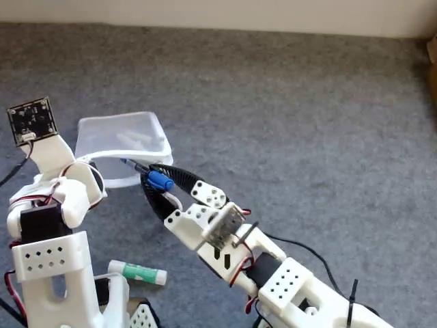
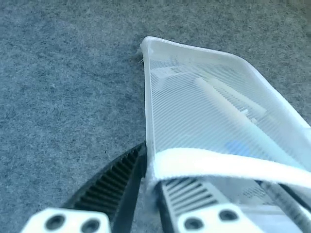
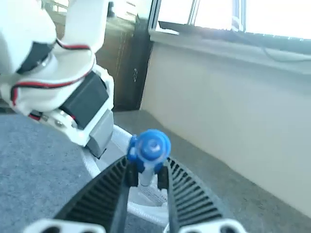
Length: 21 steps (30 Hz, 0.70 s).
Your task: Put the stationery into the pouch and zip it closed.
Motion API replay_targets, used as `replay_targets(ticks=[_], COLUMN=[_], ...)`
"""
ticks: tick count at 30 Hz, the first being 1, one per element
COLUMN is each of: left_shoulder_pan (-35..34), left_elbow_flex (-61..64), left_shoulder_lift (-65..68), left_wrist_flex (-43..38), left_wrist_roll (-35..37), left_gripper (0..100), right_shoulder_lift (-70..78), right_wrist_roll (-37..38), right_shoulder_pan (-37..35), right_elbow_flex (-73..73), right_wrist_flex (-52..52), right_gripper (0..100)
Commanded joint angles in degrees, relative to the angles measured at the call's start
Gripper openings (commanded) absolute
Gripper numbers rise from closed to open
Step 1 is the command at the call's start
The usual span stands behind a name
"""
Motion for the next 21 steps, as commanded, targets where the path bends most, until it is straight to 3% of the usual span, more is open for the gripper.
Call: replay_targets(ticks=[1,16,21], left_shoulder_pan=[0.84,0.84,0.84], left_elbow_flex=[-0.48,-0.48,-0.48], left_shoulder_lift=[-0.48,-0.48,-0.48], left_wrist_flex=[-0.44,-0.44,-0.44], left_wrist_roll=[-0.26,-0.26,-0.26], left_gripper=[1,1,1], right_shoulder_lift=[-0.48,-0.48,-0.48], right_wrist_roll=[0.62,0.53,0.53], right_shoulder_pan=[-0.66,-0.75,-0.75], right_elbow_flex=[-0.40,-7.96,-8.22], right_wrist_flex=[-2.59,18.42,20.44], right_gripper=[0.5,0.9,14.1])
